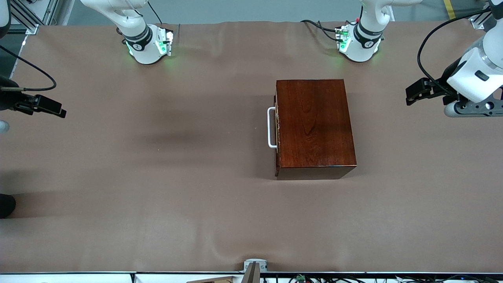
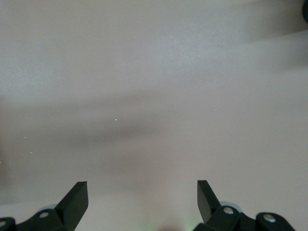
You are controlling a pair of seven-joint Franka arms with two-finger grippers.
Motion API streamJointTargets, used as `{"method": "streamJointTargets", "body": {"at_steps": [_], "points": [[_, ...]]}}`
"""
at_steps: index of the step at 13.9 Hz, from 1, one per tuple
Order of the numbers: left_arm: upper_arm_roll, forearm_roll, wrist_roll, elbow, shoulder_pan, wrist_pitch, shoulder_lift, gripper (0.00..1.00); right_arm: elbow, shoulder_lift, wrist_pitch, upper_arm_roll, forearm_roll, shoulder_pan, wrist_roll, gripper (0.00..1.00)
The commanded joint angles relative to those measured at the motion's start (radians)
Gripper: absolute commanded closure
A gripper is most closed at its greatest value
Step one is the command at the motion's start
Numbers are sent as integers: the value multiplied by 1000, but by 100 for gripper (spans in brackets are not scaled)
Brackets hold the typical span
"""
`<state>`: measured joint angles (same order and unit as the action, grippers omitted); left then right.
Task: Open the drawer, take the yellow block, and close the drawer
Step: 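Reach the left gripper toward the white drawer handle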
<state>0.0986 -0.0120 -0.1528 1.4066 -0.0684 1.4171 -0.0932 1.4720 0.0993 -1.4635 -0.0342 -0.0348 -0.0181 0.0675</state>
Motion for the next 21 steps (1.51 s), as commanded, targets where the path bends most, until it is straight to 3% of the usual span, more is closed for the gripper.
{"method": "streamJointTargets", "body": {"at_steps": [1, 16, 21], "points": [[1, 7, 22, -24, 7, -6, -10, 0, -2, -12, 8, 0, 6, 0, 3, 0], [3, 9, 1, -46, -33, -4, -40, 0, -2, -12, 6, 0, 6, -2, 1, 0], [10, 9, -88, -49, -76, -1, -59, 0, -2, -12, 6, 0, 4, -2, 1, 0]]}}
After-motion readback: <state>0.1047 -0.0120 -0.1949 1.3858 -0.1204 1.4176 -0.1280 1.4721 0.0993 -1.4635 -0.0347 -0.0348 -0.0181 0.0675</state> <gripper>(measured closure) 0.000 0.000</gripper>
